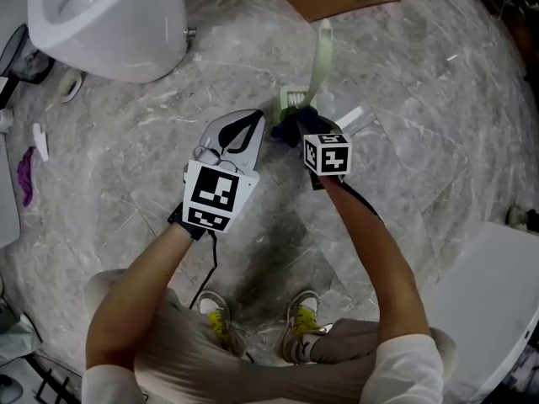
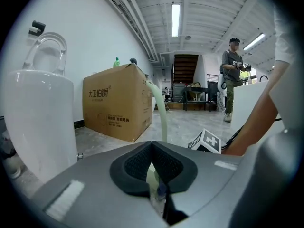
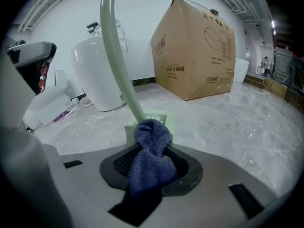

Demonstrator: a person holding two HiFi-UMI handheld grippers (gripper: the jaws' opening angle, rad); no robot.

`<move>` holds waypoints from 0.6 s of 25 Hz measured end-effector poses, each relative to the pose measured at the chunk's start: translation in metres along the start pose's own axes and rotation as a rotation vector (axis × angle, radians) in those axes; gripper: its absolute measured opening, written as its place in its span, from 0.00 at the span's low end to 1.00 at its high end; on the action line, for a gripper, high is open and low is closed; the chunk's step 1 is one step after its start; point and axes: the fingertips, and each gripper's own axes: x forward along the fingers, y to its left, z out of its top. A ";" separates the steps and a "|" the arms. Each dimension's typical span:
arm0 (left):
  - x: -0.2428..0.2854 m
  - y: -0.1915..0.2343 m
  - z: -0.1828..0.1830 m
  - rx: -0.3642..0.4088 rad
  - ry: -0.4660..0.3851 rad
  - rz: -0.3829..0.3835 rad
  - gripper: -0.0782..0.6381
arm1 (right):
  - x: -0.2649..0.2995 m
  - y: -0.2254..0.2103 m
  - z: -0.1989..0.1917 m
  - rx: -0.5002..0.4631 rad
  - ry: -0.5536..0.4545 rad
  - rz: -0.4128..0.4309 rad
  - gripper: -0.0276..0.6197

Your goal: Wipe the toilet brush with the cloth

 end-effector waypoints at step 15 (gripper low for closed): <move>-0.001 0.004 0.004 0.027 0.004 0.021 0.11 | 0.012 0.002 -0.006 -0.005 0.106 0.060 0.22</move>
